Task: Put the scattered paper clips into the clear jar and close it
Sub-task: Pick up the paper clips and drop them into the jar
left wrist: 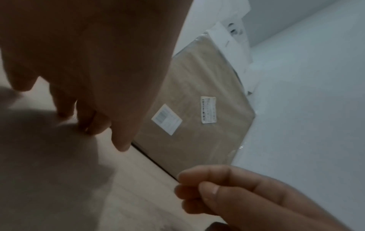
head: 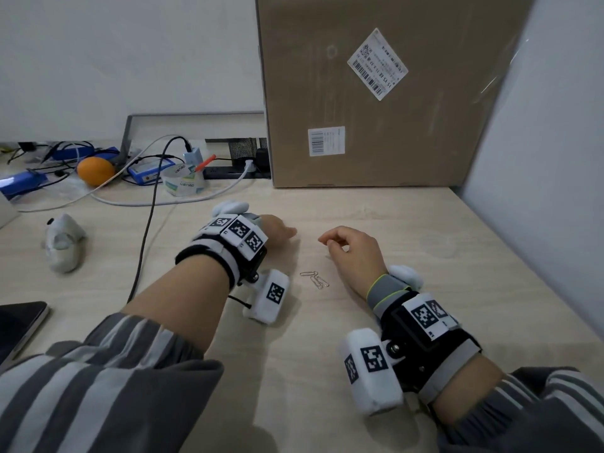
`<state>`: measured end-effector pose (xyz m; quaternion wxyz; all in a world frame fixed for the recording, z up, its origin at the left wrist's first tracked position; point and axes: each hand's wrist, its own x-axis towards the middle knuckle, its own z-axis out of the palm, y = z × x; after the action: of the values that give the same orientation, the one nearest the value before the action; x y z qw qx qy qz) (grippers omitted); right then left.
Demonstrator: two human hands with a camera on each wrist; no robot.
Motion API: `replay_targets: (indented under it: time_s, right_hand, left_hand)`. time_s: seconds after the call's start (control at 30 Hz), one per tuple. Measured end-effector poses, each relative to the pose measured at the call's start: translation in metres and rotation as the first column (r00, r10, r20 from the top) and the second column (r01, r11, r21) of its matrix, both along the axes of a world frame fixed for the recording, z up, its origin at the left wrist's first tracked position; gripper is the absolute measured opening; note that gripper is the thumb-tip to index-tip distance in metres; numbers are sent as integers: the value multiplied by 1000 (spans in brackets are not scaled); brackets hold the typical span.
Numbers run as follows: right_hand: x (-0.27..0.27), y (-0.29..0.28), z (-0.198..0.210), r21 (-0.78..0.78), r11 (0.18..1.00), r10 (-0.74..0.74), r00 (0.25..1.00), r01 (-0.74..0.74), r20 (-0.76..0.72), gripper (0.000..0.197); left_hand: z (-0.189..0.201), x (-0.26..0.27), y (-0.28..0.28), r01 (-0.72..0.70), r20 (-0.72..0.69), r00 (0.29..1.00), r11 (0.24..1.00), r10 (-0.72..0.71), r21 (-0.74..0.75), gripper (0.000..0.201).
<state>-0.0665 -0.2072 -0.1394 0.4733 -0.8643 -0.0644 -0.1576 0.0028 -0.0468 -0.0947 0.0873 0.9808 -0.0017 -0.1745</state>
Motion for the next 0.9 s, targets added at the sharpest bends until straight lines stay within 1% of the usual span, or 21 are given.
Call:
replay_targets:
  time_s: [0.07,0.2,0.37,0.43,0.53,0.6,0.67,0.7,0.73,0.8,0.83,0.9]
  right_hand:
    - [-1,1,0,37,999,2,1000,-2,-11,22]
    - [-6,3,3,71,997,26,999,-24,-36,22]
    - [-11,1,4,108,993,45,997,-39,-58,25]
    - [-15,1,5,116,992,63,995,-53,-83,25]
    - [-21,-1,7,101,992,93,990,-82,-110,22]
    - [-24,-3,7,66,994,96,989,-88,-117,20]
    - [-27,-4,6,4,995,101,986,-101,-130,16]
    - [-29,-4,7,-39,991,118,983,-124,-140,15]
    - [-30,-4,8,-78,984,147,976,-160,-158,18]
    - [-31,-6,8,-162,954,217,954,-252,-209,30]
    - [-30,-8,8,-217,929,248,938,-301,-240,40]
    - [-26,-11,6,-328,868,288,915,-374,-281,55]
  left_hand:
    - [7,-10,3,23,-39,999,999,-25,-37,57]
    - [20,-50,5,26,-70,997,983,-39,-180,54]
    - [21,-93,10,45,-97,992,950,-78,-309,47]
    - [21,-104,12,57,-93,991,937,-95,-344,49]
    - [19,-114,16,72,-52,994,925,-98,-373,46]
    - [17,-115,21,84,42,996,898,-73,-431,38]
    - [15,-112,26,94,181,984,843,4,-530,32]
    - [15,-109,30,85,245,966,805,76,-587,29]
    - [15,-105,35,68,290,944,762,160,-644,26]
    - [13,-96,47,21,331,891,700,311,-714,26]
    - [11,-92,53,-11,331,870,686,365,-728,30]
    - [8,-85,63,-89,305,845,677,440,-731,48]
